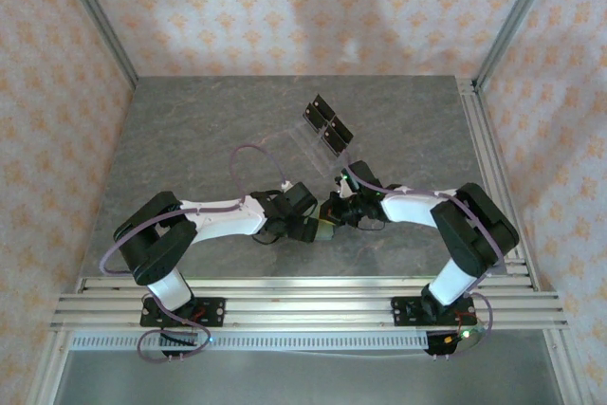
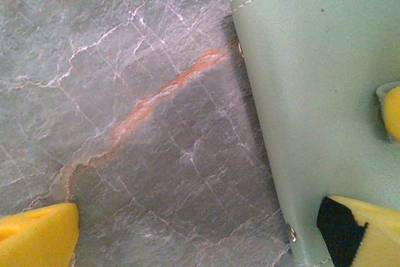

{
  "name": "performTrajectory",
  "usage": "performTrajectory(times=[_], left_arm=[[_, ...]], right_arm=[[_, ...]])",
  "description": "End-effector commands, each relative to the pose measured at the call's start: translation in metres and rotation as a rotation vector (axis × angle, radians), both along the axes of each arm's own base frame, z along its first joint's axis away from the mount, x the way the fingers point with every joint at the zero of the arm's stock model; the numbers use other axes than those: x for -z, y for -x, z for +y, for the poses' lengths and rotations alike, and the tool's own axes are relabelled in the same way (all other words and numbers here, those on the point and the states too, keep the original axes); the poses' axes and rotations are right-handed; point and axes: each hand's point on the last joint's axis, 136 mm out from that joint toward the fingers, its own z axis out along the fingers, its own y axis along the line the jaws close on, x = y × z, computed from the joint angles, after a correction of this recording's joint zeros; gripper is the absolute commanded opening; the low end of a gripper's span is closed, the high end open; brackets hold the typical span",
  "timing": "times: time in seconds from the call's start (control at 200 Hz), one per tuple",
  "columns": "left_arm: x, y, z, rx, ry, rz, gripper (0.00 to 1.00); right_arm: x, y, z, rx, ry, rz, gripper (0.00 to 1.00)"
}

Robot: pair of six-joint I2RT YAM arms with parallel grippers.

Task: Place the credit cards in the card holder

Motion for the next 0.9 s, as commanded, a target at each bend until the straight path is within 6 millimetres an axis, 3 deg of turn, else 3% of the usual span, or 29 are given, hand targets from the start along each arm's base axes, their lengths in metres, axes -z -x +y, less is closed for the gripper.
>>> performTrajectory(times=[0.0,0.13,0.28,0.596,0.761,0.896], left_arm=[[0.021,0.02,-0.006,0.035,-0.001,0.084,1.0],[0.021,0.02,-0.006,0.035,0.0,0.083,1.0],[0.013,0.017,-0.007,0.029,0.008,0.062,1.0],[-0.038,-0.01,0.0,-0.033,0.012,-0.091,1.0],[-0.039,-0.021,0.005,-0.059,-0.011,-0.141,1.0],[-0.028,-0.022,0.003,-0.034,-0.023,-0.132,1.0]], right_arm=[[0.053,0.014,-0.043,0.077,0.206,0.095,0.0],[0.06,0.013,-0.052,0.119,0.189,0.121,0.0],[0.053,0.009,-0.049,0.121,0.159,0.122,0.0],[0.024,0.002,-0.032,0.029,0.097,0.093,0.0],[0.005,-0.002,-0.024,-0.016,0.066,0.06,0.0],[-0.011,-0.004,-0.02,-0.035,0.039,0.037,0.0]])
